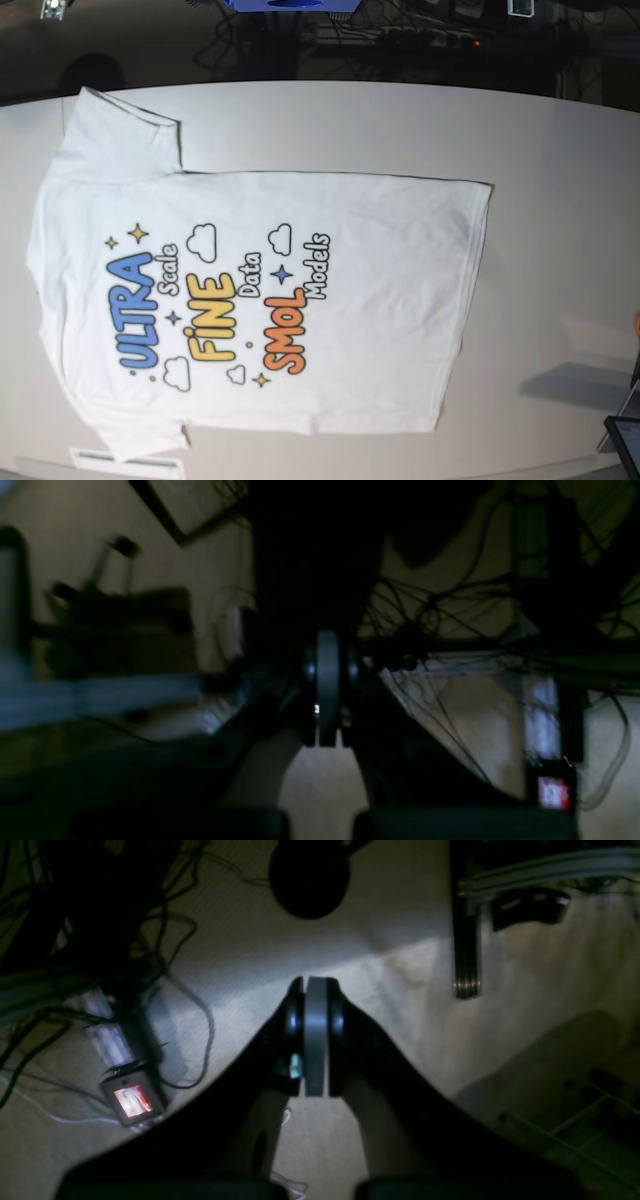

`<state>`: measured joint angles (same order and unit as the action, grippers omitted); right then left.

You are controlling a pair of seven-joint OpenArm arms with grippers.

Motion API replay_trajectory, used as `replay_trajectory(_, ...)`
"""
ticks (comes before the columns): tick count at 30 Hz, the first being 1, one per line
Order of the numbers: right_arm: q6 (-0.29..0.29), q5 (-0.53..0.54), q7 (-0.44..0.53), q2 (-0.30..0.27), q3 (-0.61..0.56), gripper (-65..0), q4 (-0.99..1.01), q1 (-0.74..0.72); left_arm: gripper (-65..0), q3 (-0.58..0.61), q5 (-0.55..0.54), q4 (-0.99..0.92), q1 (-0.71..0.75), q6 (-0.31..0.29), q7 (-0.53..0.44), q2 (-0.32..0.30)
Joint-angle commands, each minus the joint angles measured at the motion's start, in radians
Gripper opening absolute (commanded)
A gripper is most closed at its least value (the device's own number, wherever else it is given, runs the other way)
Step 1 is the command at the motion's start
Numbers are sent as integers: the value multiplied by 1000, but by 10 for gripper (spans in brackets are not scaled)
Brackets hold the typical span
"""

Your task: Fold the T-shirt properly

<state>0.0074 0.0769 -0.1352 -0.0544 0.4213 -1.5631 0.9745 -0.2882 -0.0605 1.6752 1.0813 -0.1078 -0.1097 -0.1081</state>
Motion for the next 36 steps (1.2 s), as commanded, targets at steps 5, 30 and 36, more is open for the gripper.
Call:
replay_trajectory(5, -1, 1, -10, 31, 123, -643, -190, 44, -650, -29, -20, 194, 76, 4, -23, -3)
replay_trajectory(30, 691, 4, -685, 32, 408, -354, -440, -556, -465, -362, -264, 322, -277, -303, 301, -26)
replay_trajectory(36, 691, 179, -815, 29, 408, -190, -438, -587, -467, -363, -267, 322, -350, -303, 404, -86)
